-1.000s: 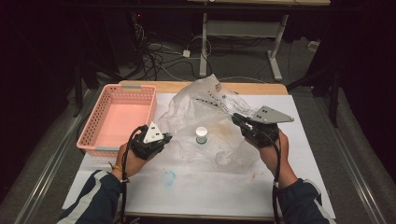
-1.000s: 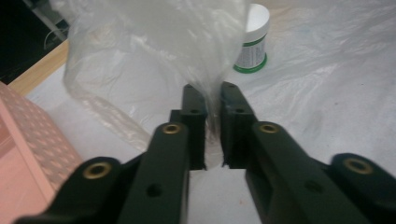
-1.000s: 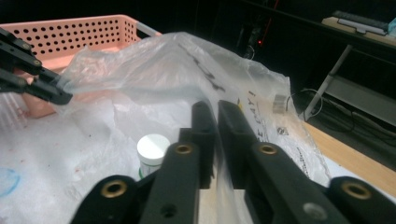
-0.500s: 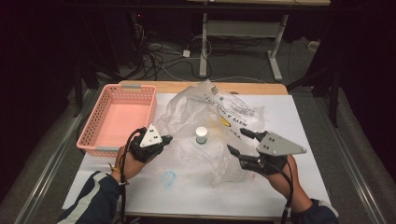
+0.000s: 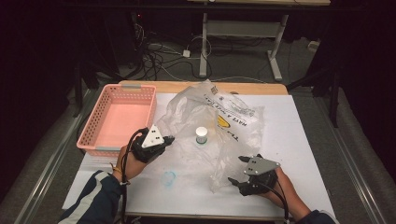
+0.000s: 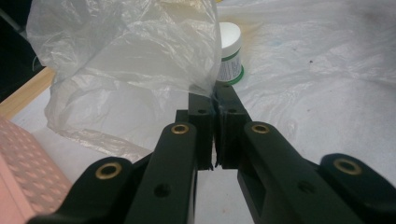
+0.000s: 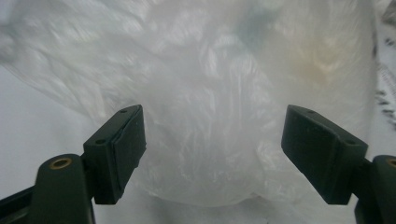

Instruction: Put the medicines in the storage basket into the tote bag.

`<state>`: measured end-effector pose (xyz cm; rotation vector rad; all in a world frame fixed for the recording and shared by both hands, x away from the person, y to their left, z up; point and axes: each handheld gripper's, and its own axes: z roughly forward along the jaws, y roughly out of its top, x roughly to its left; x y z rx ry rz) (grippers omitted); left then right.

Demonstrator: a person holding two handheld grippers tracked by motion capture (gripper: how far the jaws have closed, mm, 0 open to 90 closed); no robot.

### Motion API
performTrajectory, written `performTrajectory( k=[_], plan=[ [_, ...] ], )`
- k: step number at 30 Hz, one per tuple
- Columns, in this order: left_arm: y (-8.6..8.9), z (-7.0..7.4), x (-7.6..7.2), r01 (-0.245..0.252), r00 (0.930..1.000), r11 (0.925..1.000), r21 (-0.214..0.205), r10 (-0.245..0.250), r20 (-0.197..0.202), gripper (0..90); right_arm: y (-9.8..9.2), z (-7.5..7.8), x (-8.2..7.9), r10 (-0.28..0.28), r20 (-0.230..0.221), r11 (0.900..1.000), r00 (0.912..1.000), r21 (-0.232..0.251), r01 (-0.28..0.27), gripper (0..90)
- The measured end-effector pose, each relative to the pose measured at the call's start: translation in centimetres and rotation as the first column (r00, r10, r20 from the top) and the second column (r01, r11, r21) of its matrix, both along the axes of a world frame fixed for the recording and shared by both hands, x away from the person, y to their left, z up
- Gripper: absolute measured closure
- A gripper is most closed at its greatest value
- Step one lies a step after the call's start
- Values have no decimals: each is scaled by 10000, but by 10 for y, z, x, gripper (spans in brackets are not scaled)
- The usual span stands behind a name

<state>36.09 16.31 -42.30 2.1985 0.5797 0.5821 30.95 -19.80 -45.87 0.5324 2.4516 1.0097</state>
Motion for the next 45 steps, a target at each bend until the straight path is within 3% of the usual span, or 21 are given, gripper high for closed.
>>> performTrajectory(
  k=[2,3,4,7,8,9,12,14,15,21,23,25,28,29,35,40,45],
  plan=[
    [0,-1,0,-2,10000,10000,8,2,-16,850,0,-7,5,-97,-179,9998,9998,-193,93,253],
    [0,-1,1,-13,10000,10000,16,13,-26,851,1,-10,9,-96,-169,9993,9998,-364,90,344],
    [0,-1,1,-18,10000,10000,26,19,-28,851,1,-10,9,-96,-169,9993,9998,-364,90,344],
    [0,-1,0,-24,10000,10000,30,24,-17,851,0,-11,12,-192,-295,9983,9994,-553,175,622],
    [0,-1,0,-26,10000,10000,32,26,-6,851,0,-11,12,-192,-295,9983,9994,-553,175,622],
    [0,-1,0,-31,10000,10000,22,31,11,850,0,-12,12,-211,-390,9981,9990,-586,188,733],
    [1,-1,0,-33,10000,10000,-11,33,70,851,0,-10,12,-251,-348,9976,9991,-656,227,808],
    [1,1,-1,-25,9999,10000,-69,26,126,850,-1,-7,11,-297,-318,9986,9991,-436,283,854],
    [2,2,-1,-12,9999,10000,-91,14,165,851,-2,-2,10,-385,-98,9988,9992,-298,382,874],
    [9,15,-1,-104,9980,9985,-536,137,616,851,-11,15,7,-747,574,9964,9955,434,723,887],
    [11,22,-1,-136,9958,9974,-710,199,894,852,-16,31,6,-1001,1151,9919,9883,897,900,889],
    [13,30,-1,-135,9932,9962,-866,233,1138,852,-18,38,6,-1062,1340,9901,9853,1058,923,890],
    [15,41,-2,-169,9890,9933,-1147,335,1443,852,-23,63,5,-1288,2003,9807,9712,1710,948,891],
    [16,45,-3,-192,9861,9923,-1227,390,1615,852,-23,63,5,-1288,2003,9807,9712,1710,948,891],
    [21,70,-5,-174,9706,9871,-1590,549,2345,852,-30,93,11,-1603,2783,9686,9470,2291,966,892],
    [23,85,-6,-146,9590,9851,-1716,623,2765,853,-35,104,12,-1828,3049,9602,9347,2596,1031,892],
    [26,100,-9,71,9526,9784,-2065,562,2990,853,-44,121,11,-2104,3360,9466,9180,3045,1055,894]
  ],
)
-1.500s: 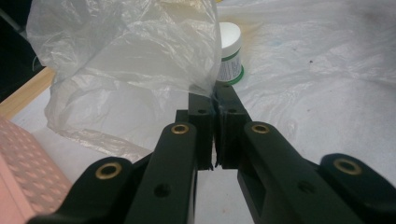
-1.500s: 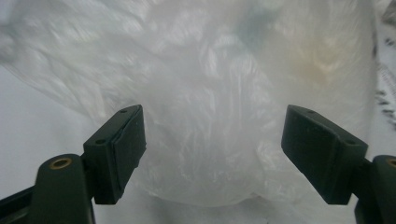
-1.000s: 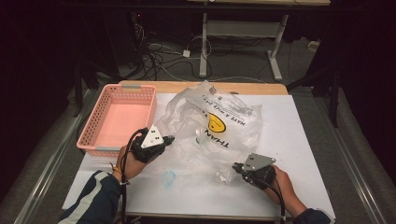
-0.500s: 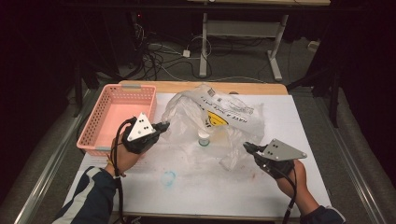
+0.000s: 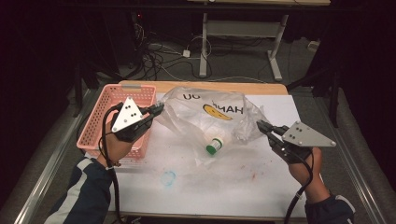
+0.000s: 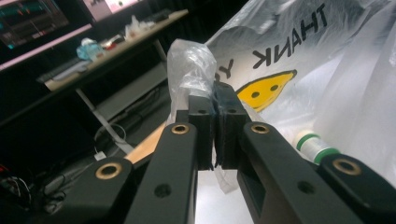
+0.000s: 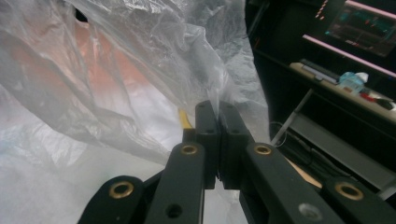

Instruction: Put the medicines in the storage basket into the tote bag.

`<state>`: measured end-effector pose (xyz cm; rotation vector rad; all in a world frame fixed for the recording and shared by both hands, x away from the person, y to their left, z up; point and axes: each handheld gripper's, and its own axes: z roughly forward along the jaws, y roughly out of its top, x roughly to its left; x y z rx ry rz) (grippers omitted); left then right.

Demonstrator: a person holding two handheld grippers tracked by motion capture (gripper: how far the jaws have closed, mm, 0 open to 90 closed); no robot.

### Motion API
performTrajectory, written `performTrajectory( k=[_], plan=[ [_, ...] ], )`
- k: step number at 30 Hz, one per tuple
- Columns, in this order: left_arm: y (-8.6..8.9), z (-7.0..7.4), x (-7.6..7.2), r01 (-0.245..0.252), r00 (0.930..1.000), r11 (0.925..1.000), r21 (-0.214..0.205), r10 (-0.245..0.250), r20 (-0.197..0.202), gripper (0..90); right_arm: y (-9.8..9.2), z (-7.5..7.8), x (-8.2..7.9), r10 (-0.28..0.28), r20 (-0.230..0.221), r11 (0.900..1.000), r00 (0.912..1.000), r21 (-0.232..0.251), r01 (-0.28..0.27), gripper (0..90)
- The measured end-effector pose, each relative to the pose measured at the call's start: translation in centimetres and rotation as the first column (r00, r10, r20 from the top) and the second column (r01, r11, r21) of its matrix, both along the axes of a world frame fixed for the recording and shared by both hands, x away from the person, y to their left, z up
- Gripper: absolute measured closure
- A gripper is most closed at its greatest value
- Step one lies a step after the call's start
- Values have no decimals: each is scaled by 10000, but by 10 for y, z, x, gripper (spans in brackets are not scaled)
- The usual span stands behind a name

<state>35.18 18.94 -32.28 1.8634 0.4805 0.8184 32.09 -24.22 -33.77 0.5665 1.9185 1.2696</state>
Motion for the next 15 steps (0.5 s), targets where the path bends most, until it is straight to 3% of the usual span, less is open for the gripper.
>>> performTrajectory(
  k=[5,10,15],
  plan=[
    [2,13,-5,136,9994,9993,-358,-125,322,860,-5,15,0,-52,320,9994,9995,346,41,895],
    [-7,14,2,198,9993,9996,-190,-192,328,860,1,21,10,-125,499,9994,9987,315,109,894],
    [-20,7,18,239,9992,9997,72,-241,314,859,5,16,32,-382,232,9989,9990,273,376,894]
  ],
)
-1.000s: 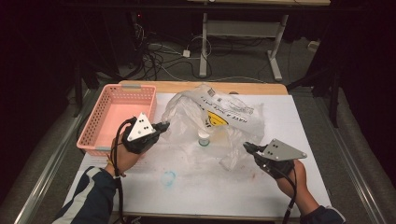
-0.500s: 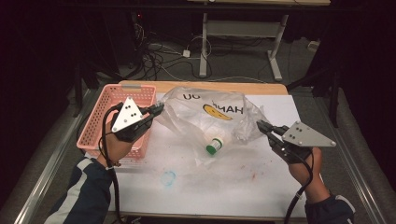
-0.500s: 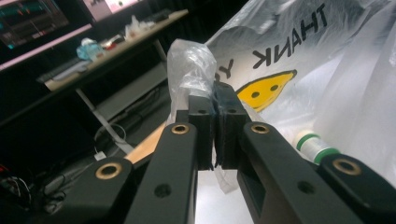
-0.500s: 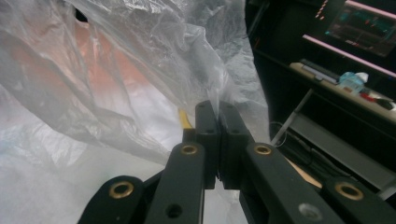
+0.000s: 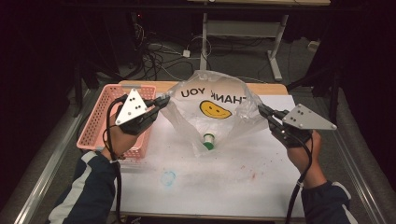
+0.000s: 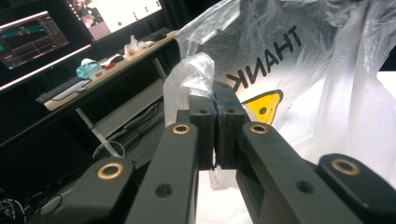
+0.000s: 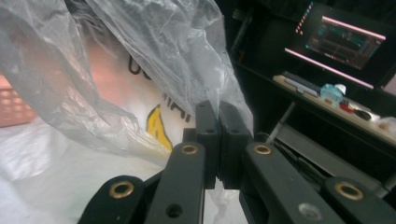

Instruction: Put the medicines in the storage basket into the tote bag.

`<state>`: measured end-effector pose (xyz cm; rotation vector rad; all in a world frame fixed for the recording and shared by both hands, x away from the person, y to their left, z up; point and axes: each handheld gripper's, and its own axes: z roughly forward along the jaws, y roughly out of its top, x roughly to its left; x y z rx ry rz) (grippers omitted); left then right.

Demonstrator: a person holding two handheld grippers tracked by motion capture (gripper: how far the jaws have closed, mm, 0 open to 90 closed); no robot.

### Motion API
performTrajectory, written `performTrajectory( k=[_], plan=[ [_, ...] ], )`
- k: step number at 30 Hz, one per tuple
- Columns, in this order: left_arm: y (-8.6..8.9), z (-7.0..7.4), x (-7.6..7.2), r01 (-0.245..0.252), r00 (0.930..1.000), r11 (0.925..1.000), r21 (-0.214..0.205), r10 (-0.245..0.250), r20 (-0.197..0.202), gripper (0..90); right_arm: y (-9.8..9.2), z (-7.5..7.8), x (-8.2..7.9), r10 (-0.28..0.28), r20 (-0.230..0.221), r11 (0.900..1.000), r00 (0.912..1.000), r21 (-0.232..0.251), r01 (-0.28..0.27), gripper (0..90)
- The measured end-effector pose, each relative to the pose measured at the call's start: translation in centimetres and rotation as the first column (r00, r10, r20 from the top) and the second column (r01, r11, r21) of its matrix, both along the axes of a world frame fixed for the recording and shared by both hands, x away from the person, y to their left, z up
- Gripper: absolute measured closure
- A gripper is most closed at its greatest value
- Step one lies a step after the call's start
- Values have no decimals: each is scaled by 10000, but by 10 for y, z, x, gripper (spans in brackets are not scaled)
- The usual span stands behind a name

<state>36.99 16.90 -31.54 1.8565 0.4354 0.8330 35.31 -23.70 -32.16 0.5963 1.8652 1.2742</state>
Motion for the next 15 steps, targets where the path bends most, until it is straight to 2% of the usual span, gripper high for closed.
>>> performTrajectory(
  k=[3,4,5,9,11,15],
  plan=[
    [-4,-2,10,170,9991,9995,-275,-181,-388,860,-2,-4,13,-120,-269,9996,9996,239,126,895],
    [-5,-2,10,221,9990,9990,-376,-236,-388,860,-2,-4,14,-121,-356,9992,9993,371,134,895],
    [-6,-1,10,244,9993,9989,-411,-256,-287,860,-3,-3,14,-115,-390,9988,9992,467,133,894],
    [-12,4,10,305,9995,9982,-518,-305,10,860,0,3,8,-224,-118,9994,9997,276,227,895],
    [-16,7,14,308,9995,9978,-579,-310,-17,860,2,8,8,-319,7,9993,9995,177,319,895],
    [-23,24,19,353,9994,9961,-804,-352,15,860,4,25,8,-310,156,9983,9994,495,302,896]
  ],
)
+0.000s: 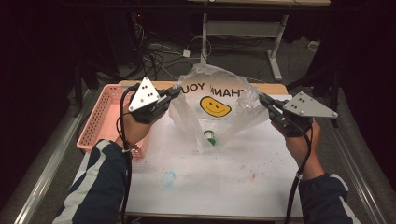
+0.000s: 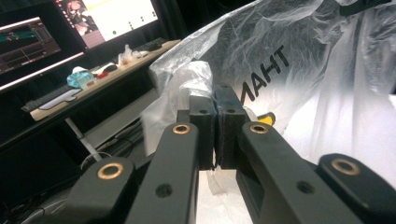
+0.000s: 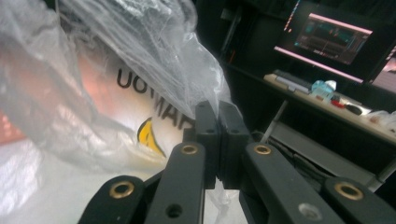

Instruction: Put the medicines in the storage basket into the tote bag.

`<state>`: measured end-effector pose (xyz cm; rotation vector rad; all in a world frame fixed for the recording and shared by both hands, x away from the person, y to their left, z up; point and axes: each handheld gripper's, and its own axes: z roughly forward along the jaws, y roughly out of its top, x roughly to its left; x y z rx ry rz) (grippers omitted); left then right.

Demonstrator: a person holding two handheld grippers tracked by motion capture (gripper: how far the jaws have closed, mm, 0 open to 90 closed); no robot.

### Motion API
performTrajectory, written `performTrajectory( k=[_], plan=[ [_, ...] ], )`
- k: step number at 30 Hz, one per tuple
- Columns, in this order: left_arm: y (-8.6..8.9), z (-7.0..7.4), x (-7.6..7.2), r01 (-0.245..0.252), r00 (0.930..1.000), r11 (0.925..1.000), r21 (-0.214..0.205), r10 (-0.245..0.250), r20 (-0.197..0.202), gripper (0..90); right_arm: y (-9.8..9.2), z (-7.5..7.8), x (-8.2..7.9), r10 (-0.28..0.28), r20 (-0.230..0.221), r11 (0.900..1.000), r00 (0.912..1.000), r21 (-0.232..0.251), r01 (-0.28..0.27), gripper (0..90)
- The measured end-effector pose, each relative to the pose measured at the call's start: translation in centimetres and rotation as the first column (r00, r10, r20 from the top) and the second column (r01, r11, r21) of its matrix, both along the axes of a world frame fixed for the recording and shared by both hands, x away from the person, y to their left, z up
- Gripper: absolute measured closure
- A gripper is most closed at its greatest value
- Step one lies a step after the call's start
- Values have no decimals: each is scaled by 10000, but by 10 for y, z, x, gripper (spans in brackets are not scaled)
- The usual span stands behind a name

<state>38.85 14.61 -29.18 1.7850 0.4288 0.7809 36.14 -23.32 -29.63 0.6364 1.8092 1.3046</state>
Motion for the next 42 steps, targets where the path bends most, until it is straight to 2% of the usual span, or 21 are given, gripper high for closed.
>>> performTrajectory(
  k=[4,7,8,10,12,15,17,19,23,25,27,28,30,31,35,37,39,40,42],
  plan=[
    [-5,22,-8,166,9986,9997,-161,-158,511,861,3,21,-6,56,425,9999,9991,134,-62,896],
    [-4,36,-14,205,9965,9997,-98,-197,818,862,6,33,-10,74,655,9998,9978,153,-84,896],
    [-4,40,-16,171,9954,9998,-45,-166,943,862,7,37,-11,27,787,10000,9969,85,-34,896],
    [-3,49,-19,119,9928,9999,8,-119,1191,862,10,46,-15,-239,1192,9988,9926,-397,288,896],
    [-1,57,-19,121,9925,9999,-99,-109,1218,862,10,54,-17,-350,1338,9972,9904,-606,435,897],
    [0,64,-16,159,9927,9994,-300,-122,1202,861,6,64,-15,-458,1422,9977,9888,-420,523,896],
    [-2,64,-9,148,9943,9991,-389,-106,1062,861,0,68,-8,-650,1382,9979,9883,36,651,896],
    [-6,61,-1,98,9957,9990,-440,-57,920,861,-1,67,-4,-725,1313,9974,9887,128,715,896],
    [-15,48,16,-12,9984,9985,-541,43,568,860,-4,58,14,-1080,943,9941,9897,189,1067,896],
    [-22,39,26,-226,9987,9987,-446,246,452,859,-6,50,24,-1294,761,9916,9887,129,1288,896],
    [-27,30,36,-309,9990,9972,-678,329,287,859,-9,43,35,-1486,489,9888,9877,208,1477,896],
    [-32,26,43,-503,9984,9963,-698,519,215,859,-10,40,40,-1638,425,9864,9856,169,1633,896],
    [-41,20,54,-845,9959,9948,-564,861,267,858,-14,36,52,-2005,354,9796,9791,-49,2008,896],
    [-45,18,59,-1013,9940,9935,-526,1032,349,858,-17,34,59,-2065,122,9784,9784,-74,2066,896],
    [-51,17,80,-1528,9877,9867,-555,1543,239,859,-24,27,83,-2775,-180,9596,9606,-535,2762,896],
    [-53,17,90,-2072,9774,9767,-563,2091,299,860,-27,25,93,-3083,-198,9496,9511,-663,3064,896],
    [-53,18,99,-2298,9730,9718,-530,2307,114,860,-30,24,102,-3251,-342,9452,9450,-436,3236,896],
    [-53,19,102,-2482,9682,9673,-527,2494,177,861,-31,23,107,-3316,-416,9431,9425,-412,3300,897],
    [-51,24,106,-2622,9642,9630,-619,2641,247,861,-32,24,113,-3449,-471,9382,9374,-471,3429,896]
  ],
)
